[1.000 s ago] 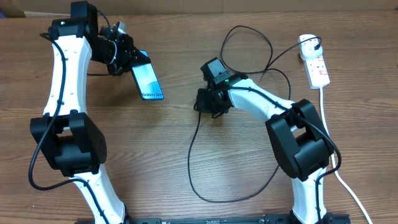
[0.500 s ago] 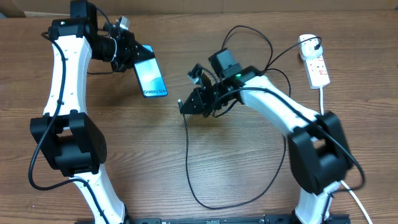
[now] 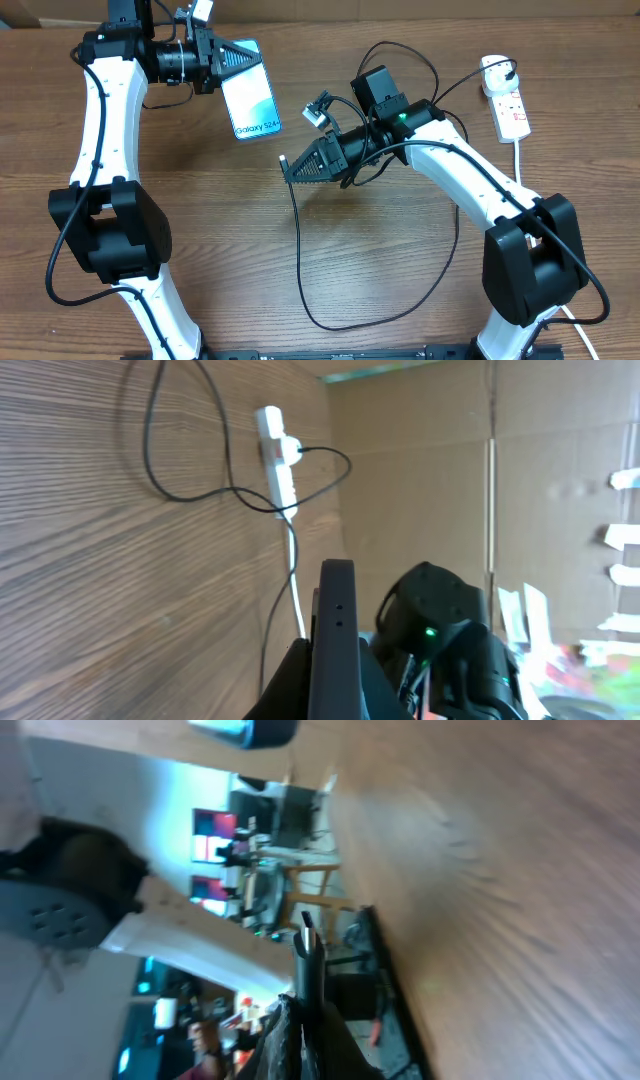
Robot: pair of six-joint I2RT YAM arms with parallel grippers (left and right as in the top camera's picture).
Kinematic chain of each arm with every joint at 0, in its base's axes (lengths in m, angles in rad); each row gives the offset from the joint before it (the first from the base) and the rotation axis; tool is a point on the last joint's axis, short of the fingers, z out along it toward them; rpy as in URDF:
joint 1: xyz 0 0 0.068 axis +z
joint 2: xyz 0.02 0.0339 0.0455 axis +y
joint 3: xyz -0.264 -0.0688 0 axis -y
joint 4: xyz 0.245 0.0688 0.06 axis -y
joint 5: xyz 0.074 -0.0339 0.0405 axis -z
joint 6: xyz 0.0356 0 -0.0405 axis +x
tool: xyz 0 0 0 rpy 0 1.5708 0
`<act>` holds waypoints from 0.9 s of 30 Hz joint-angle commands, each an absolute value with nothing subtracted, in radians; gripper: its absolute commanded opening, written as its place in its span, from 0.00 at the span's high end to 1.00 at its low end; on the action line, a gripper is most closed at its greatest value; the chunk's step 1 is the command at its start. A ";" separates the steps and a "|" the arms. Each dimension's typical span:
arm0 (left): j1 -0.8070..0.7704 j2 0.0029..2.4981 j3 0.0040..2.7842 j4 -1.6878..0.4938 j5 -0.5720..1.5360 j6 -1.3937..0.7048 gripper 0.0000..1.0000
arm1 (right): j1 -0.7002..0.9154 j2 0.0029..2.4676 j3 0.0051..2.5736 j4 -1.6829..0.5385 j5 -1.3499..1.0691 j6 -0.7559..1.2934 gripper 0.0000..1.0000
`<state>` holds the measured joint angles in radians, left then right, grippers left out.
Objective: Plug charger to phone and switch on socket
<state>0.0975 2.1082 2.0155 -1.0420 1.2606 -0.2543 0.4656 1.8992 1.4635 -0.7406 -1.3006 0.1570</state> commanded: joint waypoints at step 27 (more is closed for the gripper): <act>0.091 2.089 2.032 -1.012 1.381 -0.321 0.96 | 0.500 1.889 1.461 -0.359 -1.321 0.517 0.96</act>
